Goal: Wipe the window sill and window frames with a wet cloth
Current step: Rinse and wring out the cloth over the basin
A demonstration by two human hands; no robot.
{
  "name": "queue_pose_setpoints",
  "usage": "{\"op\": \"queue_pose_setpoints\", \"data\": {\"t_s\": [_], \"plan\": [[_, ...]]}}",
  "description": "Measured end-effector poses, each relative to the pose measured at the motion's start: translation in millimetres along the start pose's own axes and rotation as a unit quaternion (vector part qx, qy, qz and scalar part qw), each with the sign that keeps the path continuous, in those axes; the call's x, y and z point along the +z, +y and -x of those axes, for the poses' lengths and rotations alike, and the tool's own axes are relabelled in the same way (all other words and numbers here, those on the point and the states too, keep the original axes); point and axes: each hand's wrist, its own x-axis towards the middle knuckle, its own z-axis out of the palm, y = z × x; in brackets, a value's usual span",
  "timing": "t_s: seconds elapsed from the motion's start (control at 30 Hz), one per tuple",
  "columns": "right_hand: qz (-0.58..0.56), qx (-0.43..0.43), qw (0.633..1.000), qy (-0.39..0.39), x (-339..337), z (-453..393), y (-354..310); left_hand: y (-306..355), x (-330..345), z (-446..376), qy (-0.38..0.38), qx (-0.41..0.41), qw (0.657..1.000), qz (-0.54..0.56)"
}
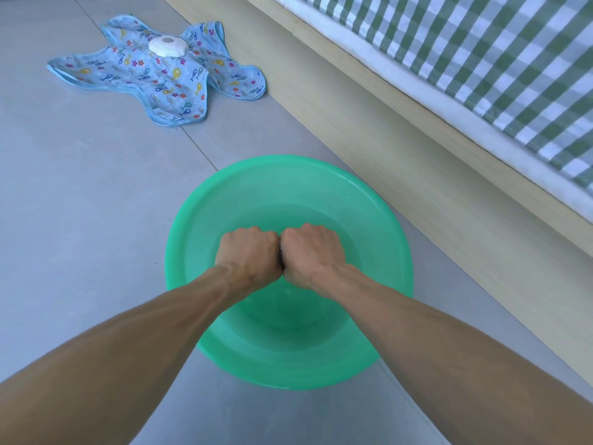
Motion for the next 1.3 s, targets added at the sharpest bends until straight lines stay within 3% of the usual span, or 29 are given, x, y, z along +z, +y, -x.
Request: {"op": "queue_pose_setpoints", "data": {"t_s": [0.4,0.6,0.67,0.77,0.8,0.9,0.93,1.03,1.1,1.17,1.23,1.3], "plan": [[-0.088,0.017,0.996,-0.02,-4.4,-16.2,-2.9,-16.4,-2.8,-8.5,0.018,0.032,0.997,-0.066],[-0.119,0.008,0.993,-0.021,-16.1,-22.2,5.6,-21.3,-13.1,-13.5,0.073,0.046,0.994,-0.074],[-0.109,0.0,0.994,0.019,-16.2,-20.7,9.2,-22.9,-18.3,-13.7,0.112,0.069,0.99,-0.05],[-0.082,0.0,0.987,0.14,-15.9,-23.6,18.5,-26.3,-29.9,-23.8,0.189,0.091,0.978,0.0],[-0.077,-0.005,0.989,0.125,-15.7,-26.3,21.0,-26.2,-30.2,-25.8,0.156,0.084,0.984,0.015],[-0.039,-0.068,0.992,-0.101,-4.0,-29.9,19.9,-19.8,-14.8,-25.5,-0.122,0.062,0.988,0.071],[-0.034,-0.072,0.991,-0.111,0.4,-30.6,20.0,-19.0,-8.2,-26.3,-0.145,0.053,0.983,0.096],[-0.096,-0.025,0.993,-0.058,5.8,-37.5,30.1,-26.9,1.1,-33.3,-0.058,0.016,0.99,0.128],[-0.255,0.012,0.954,-0.159,4.8,-45.3,39.4,-32.5,-0.7,-40.7,-0.064,0.01,0.982,0.179],[-0.437,0.049,0.871,-0.219,3.7,-47.8,46.6,-34.3,-2.0,-46.7,-0.079,-0.021,0.953,0.291],[-0.544,0.076,0.814,-0.191,2.0,-43.4,52.5,-30.7,-6.7,-46.4,-0.088,-0.069,0.904,0.414],[-0.575,0.09,0.799,-0.152,-1.8,-37.0,60.1,-23.4,-19.8,-41.7,-0.126,-0.104,0.826,0.539]]}}
